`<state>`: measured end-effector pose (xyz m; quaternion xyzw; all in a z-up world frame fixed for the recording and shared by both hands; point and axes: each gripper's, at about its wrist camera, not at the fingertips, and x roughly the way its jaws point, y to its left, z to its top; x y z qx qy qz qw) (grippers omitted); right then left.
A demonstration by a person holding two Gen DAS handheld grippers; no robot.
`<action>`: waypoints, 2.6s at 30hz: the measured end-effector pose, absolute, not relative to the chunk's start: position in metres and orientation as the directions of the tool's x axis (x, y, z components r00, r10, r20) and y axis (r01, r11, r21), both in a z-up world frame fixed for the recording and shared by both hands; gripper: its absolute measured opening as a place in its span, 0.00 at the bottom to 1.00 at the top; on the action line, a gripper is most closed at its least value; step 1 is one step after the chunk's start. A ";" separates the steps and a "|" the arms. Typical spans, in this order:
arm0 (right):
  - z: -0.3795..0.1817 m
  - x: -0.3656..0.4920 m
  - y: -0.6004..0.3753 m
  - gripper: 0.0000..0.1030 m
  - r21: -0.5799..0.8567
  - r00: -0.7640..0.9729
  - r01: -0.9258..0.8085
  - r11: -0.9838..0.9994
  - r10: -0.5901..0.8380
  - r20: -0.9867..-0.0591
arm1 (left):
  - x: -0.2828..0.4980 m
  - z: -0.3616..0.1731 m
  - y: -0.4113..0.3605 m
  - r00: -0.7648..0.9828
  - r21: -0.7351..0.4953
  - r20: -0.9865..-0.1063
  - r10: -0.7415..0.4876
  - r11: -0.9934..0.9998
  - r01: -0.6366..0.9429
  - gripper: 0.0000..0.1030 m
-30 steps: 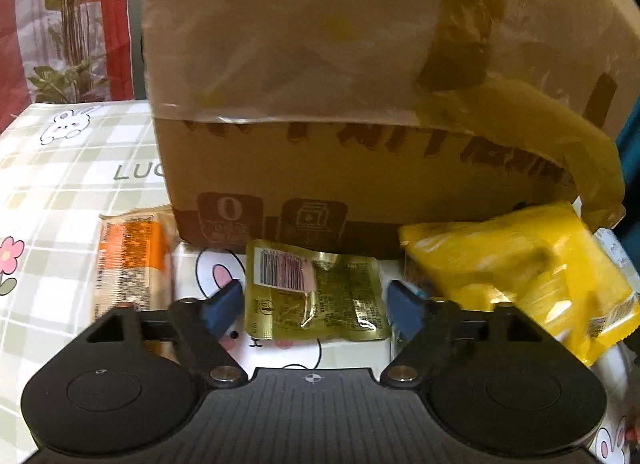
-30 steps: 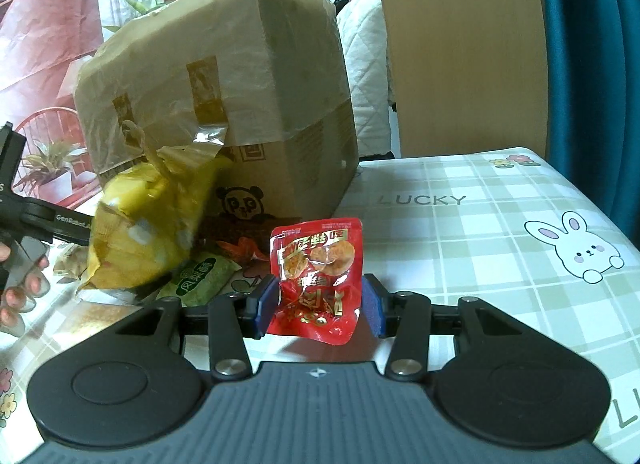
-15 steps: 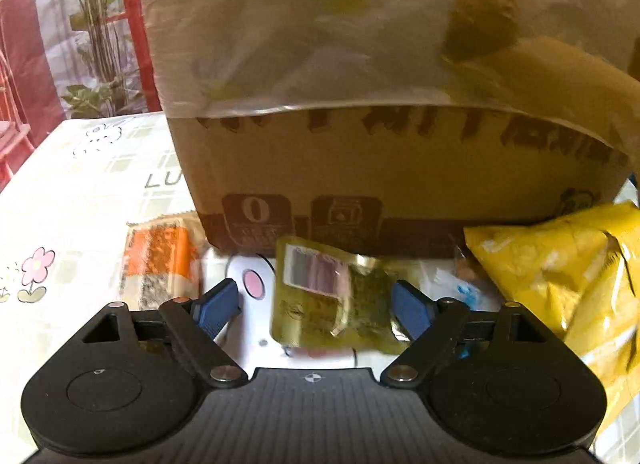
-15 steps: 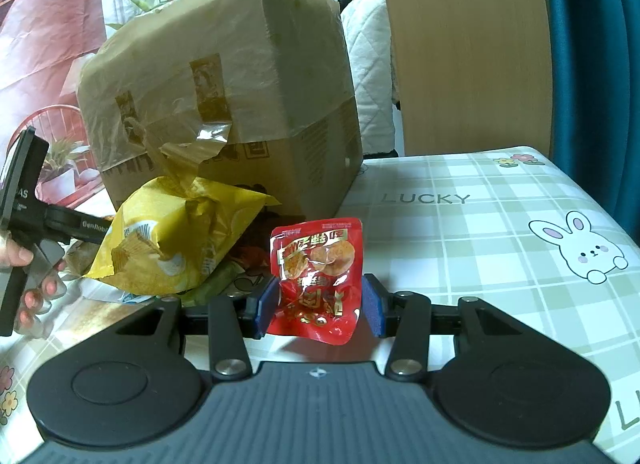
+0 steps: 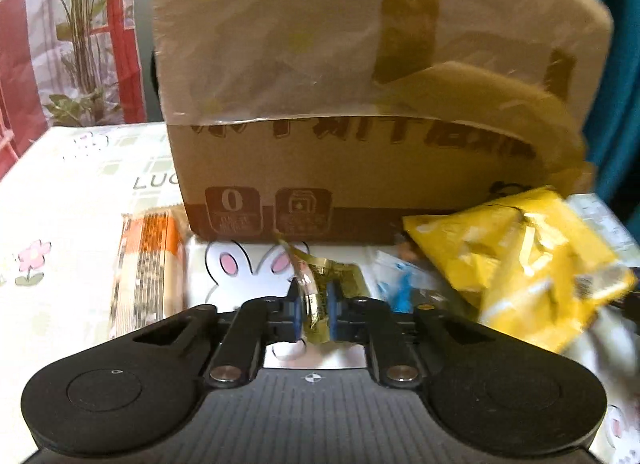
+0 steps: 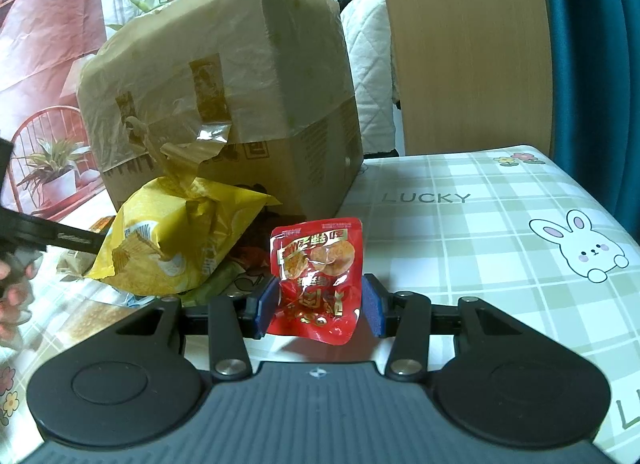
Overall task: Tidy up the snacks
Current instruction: 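Grasp the gold packet with the left tool while the right holds the red packet, then carry the gold and red packets over the lined box and open both tools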
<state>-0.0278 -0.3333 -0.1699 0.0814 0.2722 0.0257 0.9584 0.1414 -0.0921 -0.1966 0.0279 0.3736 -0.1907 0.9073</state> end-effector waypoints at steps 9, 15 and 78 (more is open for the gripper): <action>-0.170 -0.028 -0.333 0.46 0.166 0.847 -0.002 0.986 0.090 -0.524 | 0.108 -0.185 -0.068 0.676 -0.114 -0.649 -0.349 0.923 0.367 0.06; -0.170 -0.026 -0.332 0.46 0.158 0.842 -0.002 0.987 0.087 -0.532 | 0.106 -0.173 -0.053 0.703 -0.113 -0.632 -0.327 0.936 0.334 0.05; -0.011 0.122 -0.274 0.51 0.038 0.894 -0.069 0.997 0.079 -0.441 | 0.233 -0.012 -0.093 0.841 -0.031 -0.379 -0.387 0.913 0.407 0.14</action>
